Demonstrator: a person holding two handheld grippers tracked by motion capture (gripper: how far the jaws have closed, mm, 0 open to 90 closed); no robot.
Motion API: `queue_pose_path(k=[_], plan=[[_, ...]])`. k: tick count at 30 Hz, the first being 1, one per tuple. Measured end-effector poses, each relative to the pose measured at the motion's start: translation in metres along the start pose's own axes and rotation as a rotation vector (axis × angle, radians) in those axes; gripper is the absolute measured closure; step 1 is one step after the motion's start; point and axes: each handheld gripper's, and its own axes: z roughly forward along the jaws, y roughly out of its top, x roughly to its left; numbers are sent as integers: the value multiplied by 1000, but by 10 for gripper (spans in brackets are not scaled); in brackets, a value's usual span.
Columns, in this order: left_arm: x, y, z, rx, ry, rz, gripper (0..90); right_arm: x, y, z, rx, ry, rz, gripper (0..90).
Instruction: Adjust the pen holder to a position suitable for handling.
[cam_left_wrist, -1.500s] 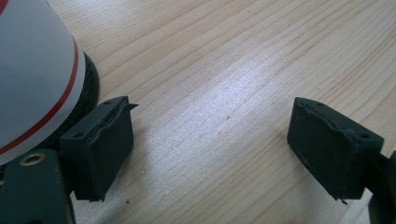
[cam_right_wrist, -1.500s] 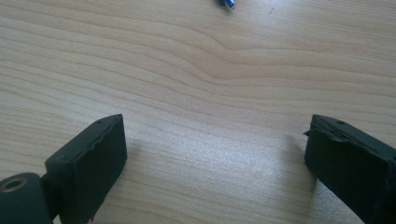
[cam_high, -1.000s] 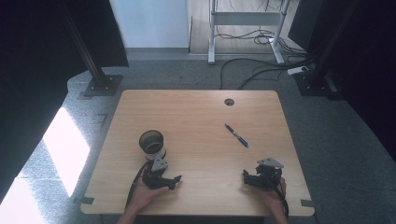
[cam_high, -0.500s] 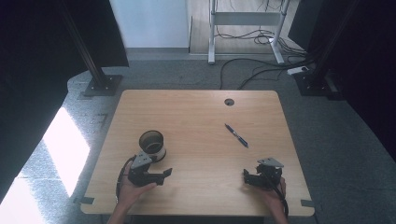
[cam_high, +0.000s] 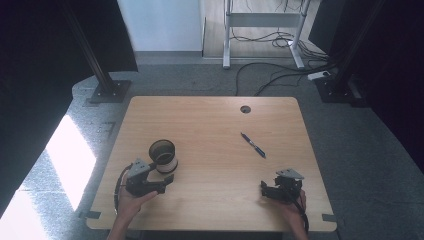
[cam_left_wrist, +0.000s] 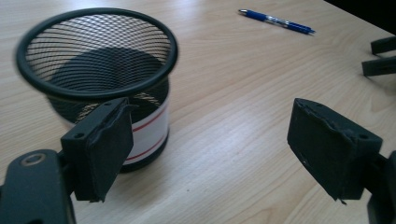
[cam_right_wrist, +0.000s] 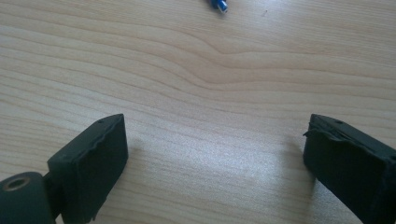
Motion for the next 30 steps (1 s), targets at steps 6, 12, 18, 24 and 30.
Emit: queue_pose_path(k=[6,12,18,24,30], plan=[[11,-2,-4,10,48,-22,147,0,0,0,-1,-1,1,62],[20,-4,-5,6,68,-48,147,0,0,0,0,-4,3,67],[24,-4,-2,14,75,-57,145,0,0,0,-1,-6,6,70],[30,-5,3,31,88,-63,143,0,0,0,-3,-7,7,72],[37,-3,10,58,93,-73,116,0,0,0,-3,-7,7,72]])
